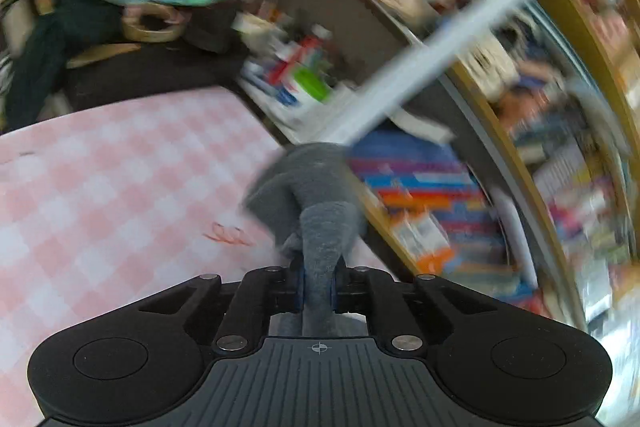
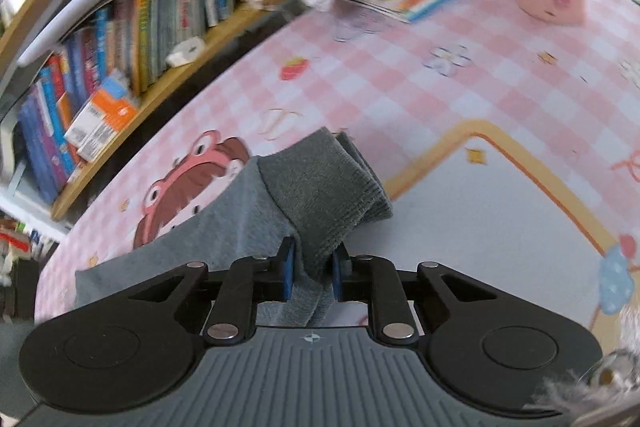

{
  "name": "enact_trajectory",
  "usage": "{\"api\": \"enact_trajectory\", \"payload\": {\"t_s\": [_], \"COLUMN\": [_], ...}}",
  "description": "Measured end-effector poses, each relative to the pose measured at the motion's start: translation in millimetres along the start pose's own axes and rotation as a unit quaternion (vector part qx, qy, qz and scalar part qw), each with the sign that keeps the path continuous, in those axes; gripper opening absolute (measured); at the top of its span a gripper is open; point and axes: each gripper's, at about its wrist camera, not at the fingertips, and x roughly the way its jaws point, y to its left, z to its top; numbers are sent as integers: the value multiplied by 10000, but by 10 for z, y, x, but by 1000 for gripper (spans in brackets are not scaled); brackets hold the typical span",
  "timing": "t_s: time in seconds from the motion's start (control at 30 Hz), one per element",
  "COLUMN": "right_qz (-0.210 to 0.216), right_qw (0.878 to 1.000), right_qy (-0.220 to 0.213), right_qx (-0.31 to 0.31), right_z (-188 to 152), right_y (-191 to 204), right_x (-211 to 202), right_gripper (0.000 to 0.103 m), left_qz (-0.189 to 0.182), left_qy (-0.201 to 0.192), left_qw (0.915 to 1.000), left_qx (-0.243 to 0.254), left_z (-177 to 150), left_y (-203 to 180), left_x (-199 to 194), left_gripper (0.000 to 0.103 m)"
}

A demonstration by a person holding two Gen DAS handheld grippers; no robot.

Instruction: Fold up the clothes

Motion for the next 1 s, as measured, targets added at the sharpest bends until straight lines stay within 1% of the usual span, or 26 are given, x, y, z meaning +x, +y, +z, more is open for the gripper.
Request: {"api": "enact_trajectory", "payload": {"t_s": [0.07, 0.13, 0.17, 0.3, 0.37, 0.4, 0.43, 0.5, 0.53, 0.57, 0.63, 0.7, 0.77, 0.8, 0.83, 0.87, 0.93, 0.97, 1.0], "right_qz": [-45, -81, -96, -189, -238, -197, -92, 297, 441, 473, 309, 5, -371, -514, -580, -647, -752, -814, -921], "right_qw": [9999, 9998, 9998, 9996, 9992, 9991, 9989, 9956, 9945, 9949, 9965, 9977, 9976, 9968, 9961, 9954, 9941, 9935, 9926], "right_qy": [47, 127, 148, 103, 74, 2, -137, -551, -652, -668, -610, -420, -99, -8, -34, -60, -124, -157, -188], "right_qx": [-101, -86, -67, -202, -308, -368, -440, -692, -684, -598, -484, -525, -574, -610, -660, -710, -769, -782, -775], "right_z": [-41, -74, -81, -100, -111, -103, -91, -73, -62, -50, -39, -72, -123, -144, -156, -169, -182, -189, -206], "right_y": [21, -2, -13, 31, 70, 108, 157, 286, 320, 323, 285, 189, 100, 83, 96, 110, 148, 168, 184], "right_x": [30, 70, 83, 89, 82, 33, -50, -304, -410, -469, -477, -264, 4, 90, 105, 121, 114, 104, 96], "right_gripper": [16, 16, 16, 17, 16, 16, 16, 15, 15, 15, 15, 15, 16, 23, 24, 28, 32, 37, 46], "left_qz": [513, 1000, 1105, 1088, 1099, 1102, 1106, 1107, 1107, 1109, 1104, 1085, 1085, 1091, 1094, 1091, 1090, 1084, 1054], "left_qy": [192, 478, 504, 472, 515, 546, 575, 622, 642, 656, 678, 709, 759, 782, 805, 829, 876, 895, 907], "left_qw": [9980, 9922, 9908, 9901, 9900, 9901, 9901, 9901, 9902, 9902, 9902, 9901, 9897, 9895, 9893, 9892, 9890, 9888, 9890], "left_qx": [-320, -578, -600, -744, -712, -675, -640, -590, -568, -546, -527, -544, -542, -536, -527, -512, -491, -501, -510], "left_z": [-19, -87, -129, -215, -199, -182, -170, -156, -146, -135, -131, -136, -128, -121, -115, -110, -101, -98, -94], "left_y": [298, 562, 625, 725, 731, 728, 720, 715, 714, 712, 718, 718, 716, 714, 714, 715, 720, 726, 734], "left_x": [101, 212, 226, 231, 251, 257, 262, 250, 251, 271, 291, 313, 337, 348, 356, 358, 362, 360, 357], "left_gripper": [9, 9, 9, 11, 13, 13, 14, 14, 14, 14, 14, 14, 15, 16, 16, 16, 21, 21, 23]}}
